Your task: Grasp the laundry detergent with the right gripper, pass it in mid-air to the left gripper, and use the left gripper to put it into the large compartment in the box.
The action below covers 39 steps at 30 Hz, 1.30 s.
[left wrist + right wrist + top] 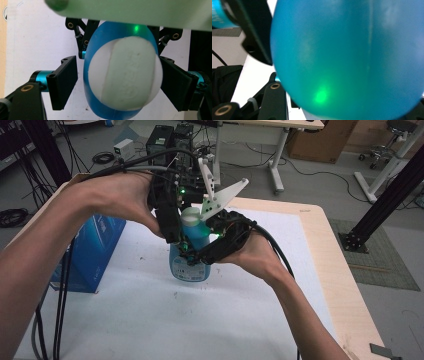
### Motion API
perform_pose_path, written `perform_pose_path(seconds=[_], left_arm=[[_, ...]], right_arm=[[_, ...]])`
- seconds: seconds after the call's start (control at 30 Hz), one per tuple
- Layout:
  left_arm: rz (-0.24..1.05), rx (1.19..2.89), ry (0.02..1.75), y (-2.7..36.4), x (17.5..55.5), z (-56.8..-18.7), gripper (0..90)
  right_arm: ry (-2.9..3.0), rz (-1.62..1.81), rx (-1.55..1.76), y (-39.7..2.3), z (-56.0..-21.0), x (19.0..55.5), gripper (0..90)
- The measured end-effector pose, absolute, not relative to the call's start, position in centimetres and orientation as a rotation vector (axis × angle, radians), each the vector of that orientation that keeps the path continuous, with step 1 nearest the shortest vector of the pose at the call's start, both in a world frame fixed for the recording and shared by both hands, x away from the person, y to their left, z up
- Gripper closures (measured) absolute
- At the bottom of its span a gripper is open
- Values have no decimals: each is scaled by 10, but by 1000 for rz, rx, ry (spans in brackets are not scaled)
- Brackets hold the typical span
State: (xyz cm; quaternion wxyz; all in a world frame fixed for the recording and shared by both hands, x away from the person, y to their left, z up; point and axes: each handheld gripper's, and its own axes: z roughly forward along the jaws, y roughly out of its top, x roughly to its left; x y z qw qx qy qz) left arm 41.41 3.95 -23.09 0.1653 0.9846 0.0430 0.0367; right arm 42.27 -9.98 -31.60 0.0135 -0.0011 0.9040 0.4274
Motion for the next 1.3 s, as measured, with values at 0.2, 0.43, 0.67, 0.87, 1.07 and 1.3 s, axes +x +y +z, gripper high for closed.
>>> perform_pose_path(seconds=[0.2, 0.43, 0.67, 0.87, 1.07, 1.3], left_arm=[[99, 2810, 117, 38, 414, -233, 235], [100, 2801, 116, 38, 414, -231, 262], [94, 2807, 107, 39, 413, -230, 309], [101, 2811, 93, 38, 413, -230, 369], [118, 2815, 78, 38, 413, -231, 378], [102, 2816, 86, 38, 414, -231, 381]], right_arm=[[2813, 1334, -10, -100, -315, 422, 458], [2814, 1330, -11, -100, -315, 423, 457], [2818, 1333, -2, -100, -315, 422, 457], [2822, 1335, -8, -99, -316, 422, 456], [2820, 1345, -1, -100, -317, 422, 454], [2826, 1381, 14, -100, -319, 423, 446]])
